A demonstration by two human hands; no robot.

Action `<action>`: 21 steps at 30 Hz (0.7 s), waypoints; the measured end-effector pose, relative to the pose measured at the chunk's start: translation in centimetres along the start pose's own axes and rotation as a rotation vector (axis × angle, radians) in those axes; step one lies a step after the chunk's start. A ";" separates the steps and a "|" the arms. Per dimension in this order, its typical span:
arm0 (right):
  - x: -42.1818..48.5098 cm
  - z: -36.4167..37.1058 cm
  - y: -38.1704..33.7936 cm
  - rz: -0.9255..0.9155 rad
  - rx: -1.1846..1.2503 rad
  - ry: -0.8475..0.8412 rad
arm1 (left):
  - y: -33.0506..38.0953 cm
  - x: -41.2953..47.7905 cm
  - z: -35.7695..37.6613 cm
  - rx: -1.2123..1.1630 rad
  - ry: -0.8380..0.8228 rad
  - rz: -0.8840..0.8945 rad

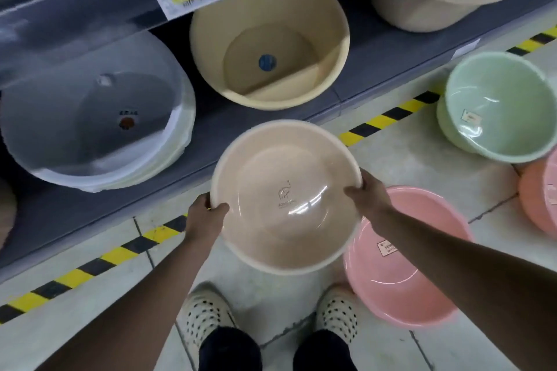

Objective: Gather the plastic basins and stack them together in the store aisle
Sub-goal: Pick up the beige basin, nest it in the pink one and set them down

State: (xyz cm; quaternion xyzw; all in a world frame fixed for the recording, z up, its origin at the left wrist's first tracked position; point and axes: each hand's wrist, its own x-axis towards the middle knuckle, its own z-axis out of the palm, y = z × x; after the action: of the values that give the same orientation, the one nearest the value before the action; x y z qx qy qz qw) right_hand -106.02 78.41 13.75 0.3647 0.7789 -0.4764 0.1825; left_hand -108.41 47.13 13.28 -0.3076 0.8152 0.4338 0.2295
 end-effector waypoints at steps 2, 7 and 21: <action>2.1 0.5 0.7 -0.006 -0.021 0.009 | -0.6 1.7 1.3 0.035 -0.019 0.017; 5.2 1.5 3.6 0.018 -0.110 0.062 | -1.7 4.2 4.5 0.102 -0.042 0.076; 8.8 3.9 10.2 0.081 -0.225 0.119 | -4.9 8.2 10.3 0.106 -0.050 0.039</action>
State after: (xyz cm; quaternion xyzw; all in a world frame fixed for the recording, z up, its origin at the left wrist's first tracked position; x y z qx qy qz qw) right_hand -104.57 81.29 0.09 0.4007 0.8215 -0.3559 0.1949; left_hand -109.69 51.23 -0.04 -0.2681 0.8368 0.4020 0.2573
